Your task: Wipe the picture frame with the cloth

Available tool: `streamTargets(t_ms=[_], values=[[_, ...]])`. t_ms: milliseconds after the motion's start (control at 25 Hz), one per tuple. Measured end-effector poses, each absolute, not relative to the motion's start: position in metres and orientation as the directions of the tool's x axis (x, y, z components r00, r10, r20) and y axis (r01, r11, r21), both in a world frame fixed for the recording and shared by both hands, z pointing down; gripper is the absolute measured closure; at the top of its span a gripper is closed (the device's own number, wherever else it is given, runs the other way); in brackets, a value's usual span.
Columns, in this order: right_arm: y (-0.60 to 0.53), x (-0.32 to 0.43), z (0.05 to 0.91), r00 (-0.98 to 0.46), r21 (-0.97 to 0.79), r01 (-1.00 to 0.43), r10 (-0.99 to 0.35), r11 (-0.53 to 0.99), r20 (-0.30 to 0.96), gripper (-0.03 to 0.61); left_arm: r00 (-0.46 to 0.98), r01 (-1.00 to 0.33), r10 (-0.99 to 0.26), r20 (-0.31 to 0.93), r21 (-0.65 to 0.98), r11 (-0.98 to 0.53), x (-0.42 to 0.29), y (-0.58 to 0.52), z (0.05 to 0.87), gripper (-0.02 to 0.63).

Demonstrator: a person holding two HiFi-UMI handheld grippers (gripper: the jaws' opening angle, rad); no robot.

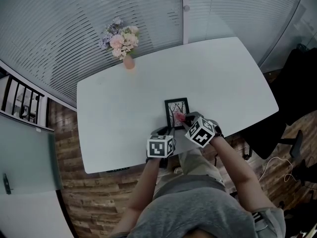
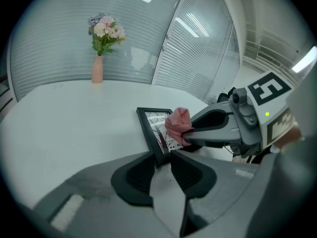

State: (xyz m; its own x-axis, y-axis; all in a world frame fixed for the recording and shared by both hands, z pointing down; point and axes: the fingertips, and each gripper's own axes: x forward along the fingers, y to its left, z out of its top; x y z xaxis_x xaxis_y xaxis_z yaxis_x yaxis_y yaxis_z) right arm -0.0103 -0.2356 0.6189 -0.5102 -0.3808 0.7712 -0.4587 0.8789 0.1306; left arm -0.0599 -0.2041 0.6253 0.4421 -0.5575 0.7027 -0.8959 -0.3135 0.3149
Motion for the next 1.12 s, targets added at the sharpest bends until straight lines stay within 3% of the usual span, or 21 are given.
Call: streamTargets(t_ms=[560,1120], values=[[-0.234,-0.009,0.617,-0.522,0.090,-0.538,-0.415,0.838,0.745,0.538,0.416,-0.906,-0.578,0.702,0.271,-0.324,-0.060,-0.203,0.624,0.506],[-0.208,-0.004,0.574,-0.565,-0.036,-0.724,-0.563,0.688,0.604,0.535,0.410,-0.910,-0.642,0.647,0.238,-0.340,-0.068,-0.186,0.592,0.506]])
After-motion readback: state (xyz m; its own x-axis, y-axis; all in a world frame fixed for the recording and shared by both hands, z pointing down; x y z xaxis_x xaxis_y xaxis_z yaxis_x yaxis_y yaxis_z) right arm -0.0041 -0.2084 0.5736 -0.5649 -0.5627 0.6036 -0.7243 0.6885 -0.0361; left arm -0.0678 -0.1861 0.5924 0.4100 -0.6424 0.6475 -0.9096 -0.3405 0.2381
